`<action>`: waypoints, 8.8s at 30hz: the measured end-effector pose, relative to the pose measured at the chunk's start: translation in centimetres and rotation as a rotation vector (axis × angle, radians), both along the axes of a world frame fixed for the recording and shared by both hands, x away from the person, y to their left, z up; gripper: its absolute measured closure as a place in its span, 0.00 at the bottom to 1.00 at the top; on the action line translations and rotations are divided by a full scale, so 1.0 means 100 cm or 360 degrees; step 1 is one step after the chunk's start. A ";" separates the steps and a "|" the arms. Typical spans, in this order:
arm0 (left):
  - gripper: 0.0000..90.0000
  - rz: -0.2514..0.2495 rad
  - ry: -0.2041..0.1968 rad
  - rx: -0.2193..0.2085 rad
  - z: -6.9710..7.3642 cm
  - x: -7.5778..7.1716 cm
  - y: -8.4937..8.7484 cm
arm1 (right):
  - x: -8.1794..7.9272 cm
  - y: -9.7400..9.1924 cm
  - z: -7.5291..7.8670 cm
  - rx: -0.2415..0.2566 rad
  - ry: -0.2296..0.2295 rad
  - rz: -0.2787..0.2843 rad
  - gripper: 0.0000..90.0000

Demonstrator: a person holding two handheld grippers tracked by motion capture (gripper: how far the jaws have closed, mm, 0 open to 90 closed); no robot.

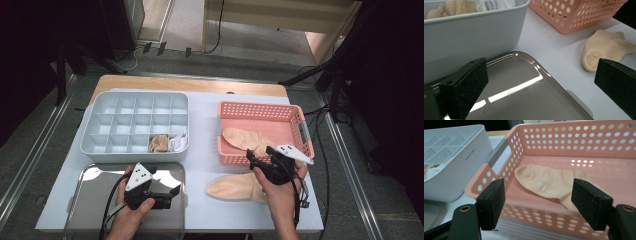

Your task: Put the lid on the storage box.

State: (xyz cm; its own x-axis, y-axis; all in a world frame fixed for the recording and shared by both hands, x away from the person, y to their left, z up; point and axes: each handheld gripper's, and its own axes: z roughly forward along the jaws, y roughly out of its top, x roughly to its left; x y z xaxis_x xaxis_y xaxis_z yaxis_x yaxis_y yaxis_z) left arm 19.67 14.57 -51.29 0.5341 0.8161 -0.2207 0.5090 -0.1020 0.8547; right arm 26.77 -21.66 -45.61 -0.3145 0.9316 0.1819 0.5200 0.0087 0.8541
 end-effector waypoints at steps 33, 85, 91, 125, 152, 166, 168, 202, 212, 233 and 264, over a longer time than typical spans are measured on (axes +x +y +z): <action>0.00 -0.0023 0.0019 -0.0014 0.000 0.000 0.001 | 0.104 0.023 -0.028 -0.0114 0.0627 -0.0236 0.33; 0.00 -0.0039 0.0074 -0.0016 -0.002 0.001 0.001 | 0.125 0.027 0.010 -0.0124 0.0529 -0.0073 0.54; 0.00 -0.0038 0.0067 -0.0023 -0.001 0.001 0.001 | 0.155 0.027 -0.004 -0.0182 0.0802 -0.0187 0.24; 0.00 -0.0032 0.0071 -0.0008 -0.001 0.002 0.004 | 0.169 0.022 -0.010 -0.0201 0.0756 -0.0220 0.91; 0.00 -0.0038 0.0001 -0.0018 0.001 -0.005 -0.004 | 0.066 0.004 0.020 0.0172 0.0019 -0.0020 0.91; 0.00 -0.0086 -0.0011 -0.0011 0.001 -0.008 -0.014 | -0.004 0.011 0.043 0.0266 -0.0126 0.0139 0.90; 0.00 -0.0091 -0.0021 -0.0011 0.001 -0.009 -0.014 | -0.015 0.012 0.042 0.0282 -0.0110 0.0154 0.90; 0.00 -0.0165 -0.0006 0.0000 0.002 -0.014 -0.025 | -0.086 -0.026 -0.038 0.0083 0.0189 -0.0186 0.78; 0.00 -0.0163 0.0001 0.0003 0.001 -0.013 -0.024 | -0.092 -0.016 -0.032 0.0257 0.0082 0.0048 0.60; 0.15 -0.0256 0.0006 0.0004 0.000 -0.028 -0.066 | -0.099 -0.012 -0.063 0.0098 0.0249 0.0007 0.72; 1.00 -0.0425 0.0247 0.0200 0.000 -0.019 -0.124 | -0.122 0.028 -0.044 -0.0008 -0.0091 0.0212 0.90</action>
